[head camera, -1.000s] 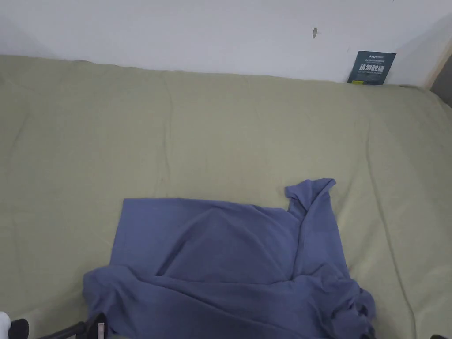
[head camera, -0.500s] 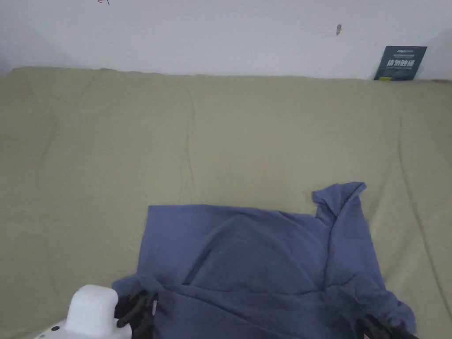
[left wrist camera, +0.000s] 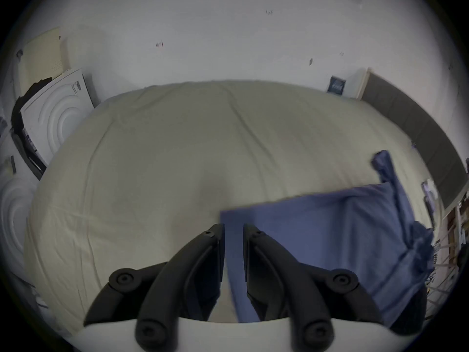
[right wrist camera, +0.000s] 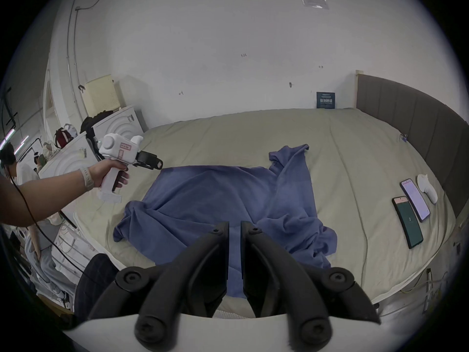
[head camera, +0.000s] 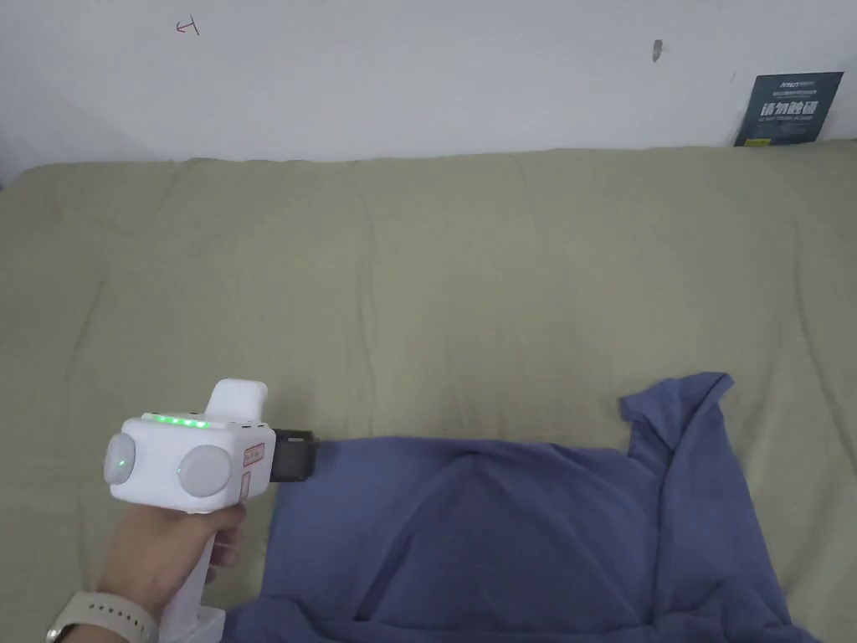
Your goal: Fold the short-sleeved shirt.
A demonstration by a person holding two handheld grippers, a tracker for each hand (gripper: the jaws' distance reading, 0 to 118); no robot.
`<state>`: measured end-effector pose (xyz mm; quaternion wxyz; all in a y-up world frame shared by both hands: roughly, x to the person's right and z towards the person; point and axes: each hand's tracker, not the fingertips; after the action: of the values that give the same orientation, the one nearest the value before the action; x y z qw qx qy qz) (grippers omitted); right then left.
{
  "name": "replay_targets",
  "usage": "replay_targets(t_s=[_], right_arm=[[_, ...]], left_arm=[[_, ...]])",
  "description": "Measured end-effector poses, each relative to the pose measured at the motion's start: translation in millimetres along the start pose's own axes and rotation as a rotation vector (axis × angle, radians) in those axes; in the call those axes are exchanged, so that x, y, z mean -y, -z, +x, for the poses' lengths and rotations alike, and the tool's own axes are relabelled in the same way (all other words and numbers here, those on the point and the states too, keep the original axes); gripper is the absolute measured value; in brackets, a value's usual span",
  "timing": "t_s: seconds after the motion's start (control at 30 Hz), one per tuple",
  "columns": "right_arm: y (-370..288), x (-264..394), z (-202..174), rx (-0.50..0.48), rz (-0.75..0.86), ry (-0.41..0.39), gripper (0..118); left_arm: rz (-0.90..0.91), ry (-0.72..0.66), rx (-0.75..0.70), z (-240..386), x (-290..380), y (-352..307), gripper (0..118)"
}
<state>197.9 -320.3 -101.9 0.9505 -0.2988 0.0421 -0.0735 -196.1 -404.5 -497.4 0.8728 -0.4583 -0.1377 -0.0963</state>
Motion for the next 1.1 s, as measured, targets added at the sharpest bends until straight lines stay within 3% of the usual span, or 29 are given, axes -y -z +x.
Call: replay_targets(t_s=[0.03,0.2,0.37,0.47,0.53,0.57,0.73,0.9,1.1], right_arm=[[2,1,3,-0.002,-0.009,0.012,11],[10,6,11,0.017,-0.050,0.043,11],[10,9,13,0.019,-0.060,0.064,11],[9,10,12,0.024,-0.056,0.066,11],[9,10,14,0.020,-0.056,0.073,11],[10,10,14,0.020,-0.057,0.074,11],[12,4,18,0.025,-0.057,0.066,11],[29,-17,31,0.041,-0.062,0.020,11],[109,-67,77,0.102,-0.153,-0.084,11]], left_arm=[[-0.024,-0.002,0.007,0,-1,11,118],[-0.033,-0.027,0.038,-9,0,41,114],[-0.062,0.077,-0.046,18,9,42,109],[0.005,0.025,0.095,23,23,27,62],[0.015,0.032,0.062,29,27,21,22],[0.024,0.046,0.064,31,29,19,10],[0.079,0.113,0.031,41,34,3,7],[0.161,0.031,0.092,37,44,-19,7],[0.171,-0.004,0.150,39,47,-29,7]])
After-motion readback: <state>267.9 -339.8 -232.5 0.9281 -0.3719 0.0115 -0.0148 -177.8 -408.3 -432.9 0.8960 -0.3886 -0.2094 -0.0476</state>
